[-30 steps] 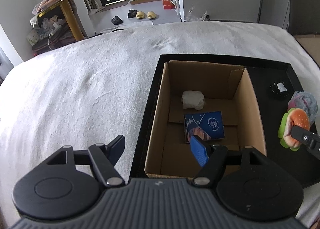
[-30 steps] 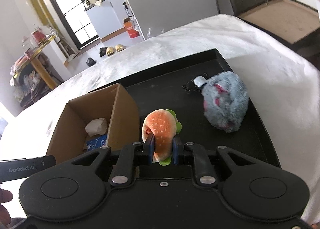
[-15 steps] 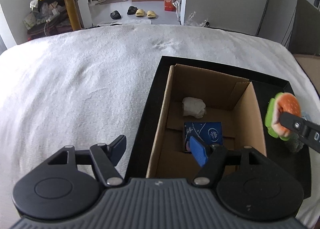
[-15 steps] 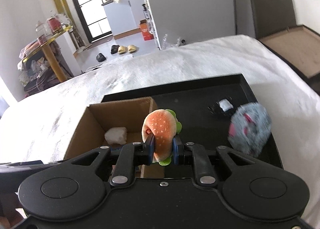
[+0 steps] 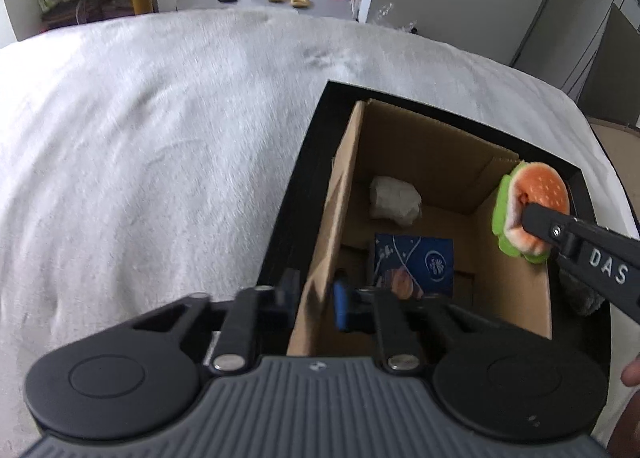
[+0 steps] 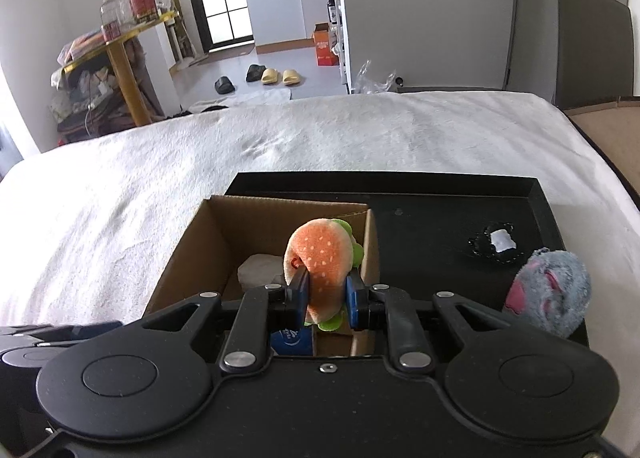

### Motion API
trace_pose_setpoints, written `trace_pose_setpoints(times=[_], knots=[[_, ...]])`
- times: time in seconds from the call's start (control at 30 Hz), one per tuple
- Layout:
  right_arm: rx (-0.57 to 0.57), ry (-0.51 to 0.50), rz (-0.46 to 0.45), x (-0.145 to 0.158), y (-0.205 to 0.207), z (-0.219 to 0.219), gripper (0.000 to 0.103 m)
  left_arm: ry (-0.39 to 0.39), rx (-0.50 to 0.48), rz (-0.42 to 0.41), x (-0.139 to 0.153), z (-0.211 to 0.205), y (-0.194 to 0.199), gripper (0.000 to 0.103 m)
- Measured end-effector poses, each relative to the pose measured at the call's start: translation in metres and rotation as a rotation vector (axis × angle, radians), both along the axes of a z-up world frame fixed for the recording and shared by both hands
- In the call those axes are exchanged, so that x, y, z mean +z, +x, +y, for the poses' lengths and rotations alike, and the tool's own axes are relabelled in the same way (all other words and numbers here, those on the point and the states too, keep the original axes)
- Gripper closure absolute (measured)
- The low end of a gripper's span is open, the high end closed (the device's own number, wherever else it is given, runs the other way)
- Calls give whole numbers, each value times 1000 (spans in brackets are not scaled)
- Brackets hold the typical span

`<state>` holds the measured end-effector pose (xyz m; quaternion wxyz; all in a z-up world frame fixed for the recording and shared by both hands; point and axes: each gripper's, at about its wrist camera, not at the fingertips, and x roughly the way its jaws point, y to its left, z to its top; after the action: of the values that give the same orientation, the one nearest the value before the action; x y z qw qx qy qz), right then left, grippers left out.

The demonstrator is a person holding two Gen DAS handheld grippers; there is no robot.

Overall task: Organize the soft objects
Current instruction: 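Carry the burger plush with the right gripper into the box, release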

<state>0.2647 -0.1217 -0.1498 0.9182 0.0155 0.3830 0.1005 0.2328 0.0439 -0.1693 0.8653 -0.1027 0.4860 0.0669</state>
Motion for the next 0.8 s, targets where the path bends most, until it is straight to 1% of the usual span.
trace_pose_setpoints(times=[0.3, 0.33, 0.37, 0.43, 0.47, 0.5, 0.57, 0.67, 0.77, 0.8], knots=[[20, -61, -6, -6, 11, 18, 83, -27, -10, -8, -1, 5, -2, 93], [19, -66, -11, -6, 12, 19, 81, -29, -9, -7, -1, 6, -2, 92], [17, -70, -18, -6, 13, 21, 74, -29, -8, -6, -1, 5, -2, 92], [5, -80, -20, -7, 15, 22, 68, -24, -6, -3, -1, 5, -1, 92], [2, -82, -21, -6, 15, 21, 68, -18, -11, -3, 0, 3, -1, 91], [2, -83, -22, -6, 14, 20, 67, -4, -12, -8, 1, 2, -2, 89], [-1, -84, -21, -6, 10, 18, 63, 33, -19, -2, 2, -3, -2, 88], [3, -67, -16, -4, 2, 13, 63, 45, -28, 1, 5, -6, -4, 88], [5, -70, -25, -1, -4, 8, 63, 50, -27, 2, 9, -6, -5, 84], [3, -70, -25, 0, -6, 6, 63, 57, -26, 1, 10, -6, -6, 80]])
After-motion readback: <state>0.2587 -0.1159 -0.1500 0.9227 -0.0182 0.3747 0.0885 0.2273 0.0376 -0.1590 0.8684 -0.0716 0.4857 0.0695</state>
